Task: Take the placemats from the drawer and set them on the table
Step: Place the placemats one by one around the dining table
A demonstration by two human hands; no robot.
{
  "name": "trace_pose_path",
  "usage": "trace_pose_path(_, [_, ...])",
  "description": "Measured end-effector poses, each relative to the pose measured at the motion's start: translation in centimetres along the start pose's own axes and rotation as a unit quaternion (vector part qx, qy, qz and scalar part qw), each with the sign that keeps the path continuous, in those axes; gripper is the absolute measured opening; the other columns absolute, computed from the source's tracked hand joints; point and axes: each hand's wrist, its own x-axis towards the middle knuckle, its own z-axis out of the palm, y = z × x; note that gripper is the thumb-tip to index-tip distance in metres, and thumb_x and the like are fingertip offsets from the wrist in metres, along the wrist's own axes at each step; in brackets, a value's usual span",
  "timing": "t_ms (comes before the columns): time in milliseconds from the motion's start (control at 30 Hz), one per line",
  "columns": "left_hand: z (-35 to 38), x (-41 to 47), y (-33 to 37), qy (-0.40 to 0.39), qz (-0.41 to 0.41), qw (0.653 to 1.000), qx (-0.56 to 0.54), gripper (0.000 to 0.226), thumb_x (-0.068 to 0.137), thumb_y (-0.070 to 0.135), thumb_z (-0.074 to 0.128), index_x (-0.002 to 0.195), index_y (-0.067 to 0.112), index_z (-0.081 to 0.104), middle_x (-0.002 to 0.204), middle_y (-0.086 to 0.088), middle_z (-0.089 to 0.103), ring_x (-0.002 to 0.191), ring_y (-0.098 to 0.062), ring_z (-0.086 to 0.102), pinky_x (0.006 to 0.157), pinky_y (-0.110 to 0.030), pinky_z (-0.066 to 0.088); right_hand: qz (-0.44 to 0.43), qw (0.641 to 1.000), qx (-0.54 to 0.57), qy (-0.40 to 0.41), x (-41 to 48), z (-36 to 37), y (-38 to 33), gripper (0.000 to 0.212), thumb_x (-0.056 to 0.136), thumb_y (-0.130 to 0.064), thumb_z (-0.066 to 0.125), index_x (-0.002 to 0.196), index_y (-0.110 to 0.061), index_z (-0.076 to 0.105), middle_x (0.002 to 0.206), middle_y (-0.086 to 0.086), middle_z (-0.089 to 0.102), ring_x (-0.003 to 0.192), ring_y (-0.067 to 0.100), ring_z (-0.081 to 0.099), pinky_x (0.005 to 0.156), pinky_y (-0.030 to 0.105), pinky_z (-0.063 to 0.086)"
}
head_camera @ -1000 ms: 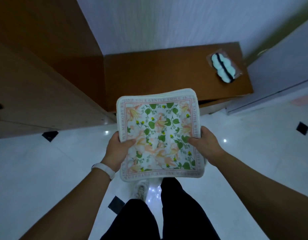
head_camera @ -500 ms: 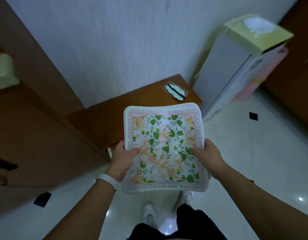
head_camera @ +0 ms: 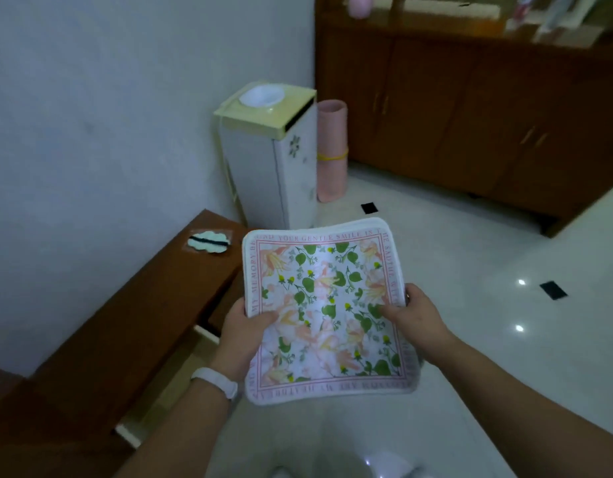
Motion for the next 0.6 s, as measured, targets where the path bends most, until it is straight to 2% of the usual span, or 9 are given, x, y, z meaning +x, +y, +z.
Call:
trace_pose_path(133, [11.4,-0.4,0.9,-0.063,0.028,0.996,0.05,0.026,0.088,-0.002,0.065,0.111,0.009,0.066,0.105,-0.011,0.074,0.092,-0.03,0.072,0.079,-0.048,0.059,0.023,0.997,0.032,0.066,-0.4,-10.3,4.0,0.029,0.084,-0.019,0.07,0.11,-0.018,0.056,0.099,-0.002,0.068,0.084,0.018,0.068,0.067,0.032,0.054])
trace_pose_path(233, [19.9,-1.0,1.2,-0.11,0.035,0.989,0.088,0.025,0.088,-0.001,0.066,0.11,0.012,0.066,0.102,-0.009,0.075,0.09,-0.031,0.073,0.078,-0.051,0.059,0.039,0.991,0.058,0.11,-0.9,-17.8,7.2,0.029,0.085,-0.019,0.069,0.111,-0.019,0.056,0.101,-0.002,0.067,0.083,0.015,0.067,0.064,0.028,0.052])
trace_pose_path(333, [27.8,-1.8,1.1,-0.139,0.053,0.98,0.129,0.025,0.085,0.003,0.07,0.108,0.013,0.067,0.102,-0.01,0.075,0.091,-0.032,0.073,0.082,-0.055,0.058,0.053,0.984,0.083,0.149,-1.6,-24.6,10.4,0.03,0.085,-0.019,0.069,0.112,-0.019,0.055,0.1,-0.002,0.067,0.084,0.016,0.067,0.066,0.03,0.053])
trace_pose_path(467, [37.5,-3.5,0.3,-0.174,0.089,0.965,0.172,0.024,0.083,0.004,0.072,0.104,0.014,0.07,0.099,-0.008,0.076,0.088,-0.03,0.073,0.081,-0.053,0.058,0.068,0.971,0.112,0.198,-3.1,-32.6,14.5,0.028,0.086,-0.02,0.069,0.111,-0.02,0.055,0.099,-0.002,0.067,0.08,0.013,0.068,0.058,0.024,0.05])
trace_pose_path(600, [45.4,-5.7,-0.3,-0.224,0.09,0.951,0.191,0.022,0.085,0.001,0.069,0.103,0.011,0.069,0.098,-0.011,0.075,0.087,-0.033,0.073,0.079,-0.052,0.059,0.087,0.956,0.132,0.248,-5.2,-38.6,17.7,0.027,0.086,-0.021,0.067,0.109,-0.022,0.054,0.097,-0.003,0.067,0.08,0.014,0.069,0.058,0.026,0.052])
